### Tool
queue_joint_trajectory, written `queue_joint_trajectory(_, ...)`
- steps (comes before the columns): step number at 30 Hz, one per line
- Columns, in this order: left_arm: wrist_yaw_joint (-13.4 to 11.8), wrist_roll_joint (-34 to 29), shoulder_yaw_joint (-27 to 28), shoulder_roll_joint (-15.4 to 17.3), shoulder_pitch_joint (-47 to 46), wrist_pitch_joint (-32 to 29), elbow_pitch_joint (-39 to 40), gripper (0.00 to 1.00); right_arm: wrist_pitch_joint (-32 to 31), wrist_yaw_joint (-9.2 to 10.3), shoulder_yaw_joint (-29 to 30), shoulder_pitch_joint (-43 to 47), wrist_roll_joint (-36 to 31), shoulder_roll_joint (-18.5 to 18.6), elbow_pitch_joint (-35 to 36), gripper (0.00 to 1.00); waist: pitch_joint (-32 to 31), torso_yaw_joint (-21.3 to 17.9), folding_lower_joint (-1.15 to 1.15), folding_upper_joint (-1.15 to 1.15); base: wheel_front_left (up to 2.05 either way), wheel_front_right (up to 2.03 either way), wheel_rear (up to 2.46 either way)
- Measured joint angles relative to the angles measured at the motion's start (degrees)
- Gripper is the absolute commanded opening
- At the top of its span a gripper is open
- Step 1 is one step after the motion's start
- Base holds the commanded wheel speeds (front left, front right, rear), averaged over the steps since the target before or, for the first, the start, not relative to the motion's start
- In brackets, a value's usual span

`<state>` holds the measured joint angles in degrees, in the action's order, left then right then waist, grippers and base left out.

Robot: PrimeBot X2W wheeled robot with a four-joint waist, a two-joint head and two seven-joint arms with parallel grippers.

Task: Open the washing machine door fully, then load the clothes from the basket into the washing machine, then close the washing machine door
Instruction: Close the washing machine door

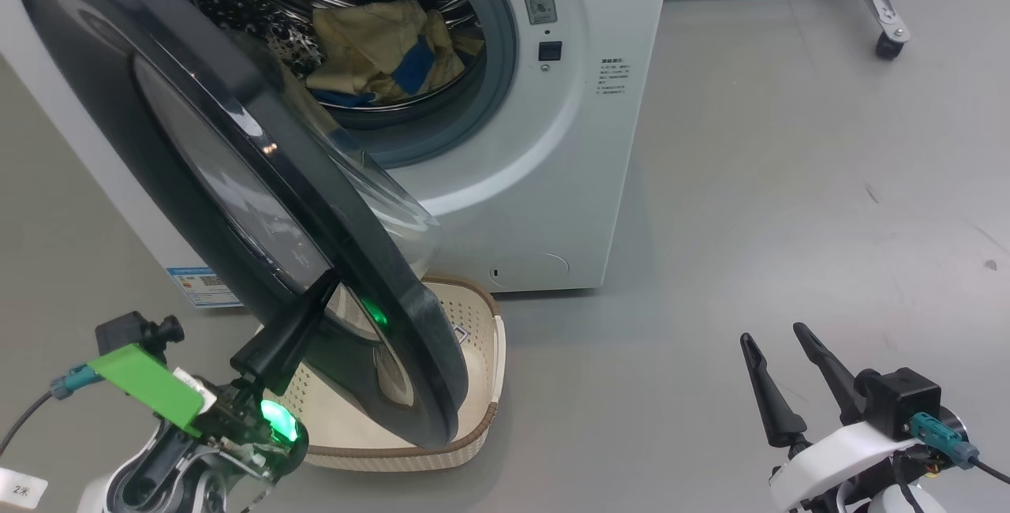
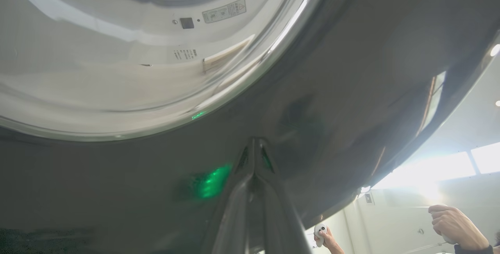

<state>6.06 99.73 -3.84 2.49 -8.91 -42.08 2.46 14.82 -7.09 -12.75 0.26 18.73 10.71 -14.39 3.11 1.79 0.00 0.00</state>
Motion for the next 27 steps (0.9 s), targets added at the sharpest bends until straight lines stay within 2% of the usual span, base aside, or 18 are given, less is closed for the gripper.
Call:
queue_joint_trajectory(15,0.35,-0.30,-5.38,-0.12,-8.78,8.36,-6.59,0.00,0.00,0.00,-0.29,-1.20,0.14,0.02,-0.05,1.00,1.37,-6.13,0.00,0.00,0.00,0.00,0.00)
queue_joint_trajectory(27,0.36,-2.48,-8.58,-0.47,-18.25,15.61,-15.95,0.00,0.00,0.00,0.02,-2.16,0.54,0.10,-0.05,1.00,2.80,-7.51,0.00,0.00,0.00,0.00,0.00)
